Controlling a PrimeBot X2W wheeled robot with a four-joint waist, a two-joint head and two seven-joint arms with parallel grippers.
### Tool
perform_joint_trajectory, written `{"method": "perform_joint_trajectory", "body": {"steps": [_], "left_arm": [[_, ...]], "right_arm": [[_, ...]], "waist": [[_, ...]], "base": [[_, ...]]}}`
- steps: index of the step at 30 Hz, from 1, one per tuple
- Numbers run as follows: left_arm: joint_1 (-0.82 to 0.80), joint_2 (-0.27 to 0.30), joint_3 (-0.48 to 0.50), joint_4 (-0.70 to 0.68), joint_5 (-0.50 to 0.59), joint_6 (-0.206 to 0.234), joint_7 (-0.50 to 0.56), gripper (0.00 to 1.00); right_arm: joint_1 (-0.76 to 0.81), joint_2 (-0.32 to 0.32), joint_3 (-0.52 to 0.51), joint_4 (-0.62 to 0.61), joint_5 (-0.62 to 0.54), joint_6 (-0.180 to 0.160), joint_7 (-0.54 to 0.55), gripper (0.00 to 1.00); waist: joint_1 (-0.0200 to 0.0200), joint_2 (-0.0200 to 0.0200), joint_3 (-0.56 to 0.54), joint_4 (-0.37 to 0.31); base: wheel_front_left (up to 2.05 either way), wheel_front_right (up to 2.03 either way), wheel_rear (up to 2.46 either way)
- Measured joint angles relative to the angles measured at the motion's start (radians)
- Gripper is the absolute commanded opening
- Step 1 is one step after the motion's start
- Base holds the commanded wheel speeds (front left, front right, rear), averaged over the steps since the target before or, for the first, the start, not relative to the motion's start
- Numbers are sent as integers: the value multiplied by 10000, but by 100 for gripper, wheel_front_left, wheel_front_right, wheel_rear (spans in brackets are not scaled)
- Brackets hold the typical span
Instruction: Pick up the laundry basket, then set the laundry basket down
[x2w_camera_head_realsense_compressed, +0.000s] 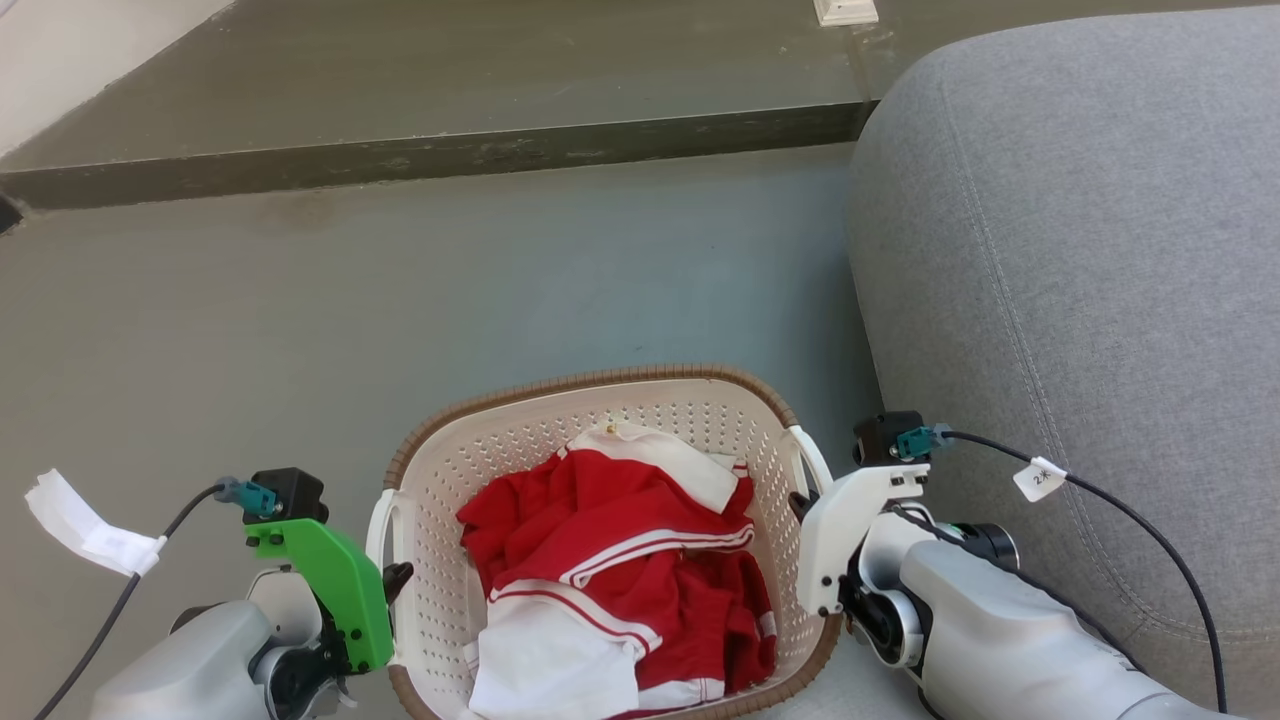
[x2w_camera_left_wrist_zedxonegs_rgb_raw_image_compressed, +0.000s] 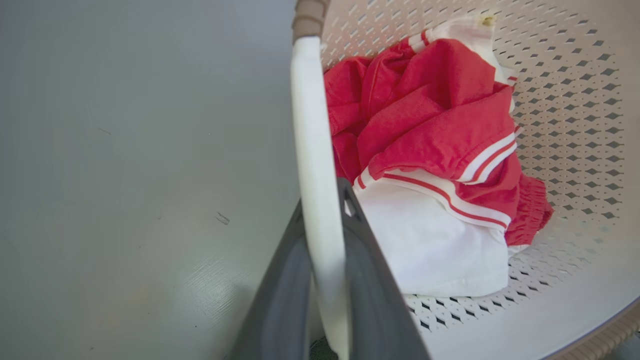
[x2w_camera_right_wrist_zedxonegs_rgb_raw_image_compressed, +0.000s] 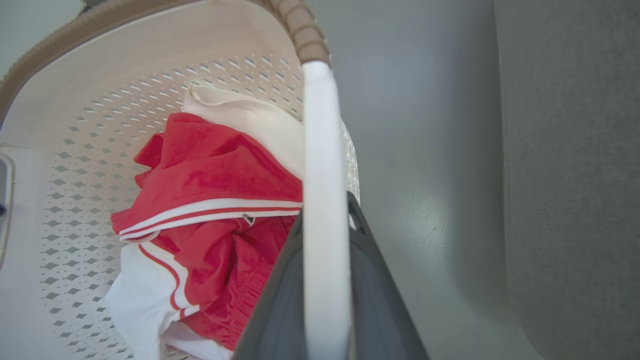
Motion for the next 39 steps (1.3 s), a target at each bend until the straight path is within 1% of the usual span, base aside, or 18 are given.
{"method": "perform_joint_trajectory", "body": {"steps": [30, 35, 39], "left_arm": [[-18, -40, -29, 81, -2, 0, -63, 0], [-85, 50, -17, 6, 2, 0, -205, 0], [-278, 274, 33, -196, 31, -8, -412, 0]], "right_arm": [[-69, 4, 512, 121, 472, -2, -401, 0], [-137, -2, 554, 25, 537, -13, -616, 0], [-303, -17, 560, -150, 577, -31, -941, 0]], "waist": [[0, 0, 124, 16], [0, 0, 379, 6], [0, 0, 698, 15]], "base": [[0, 0, 0], [0, 0, 0], [0, 0, 0]]}}
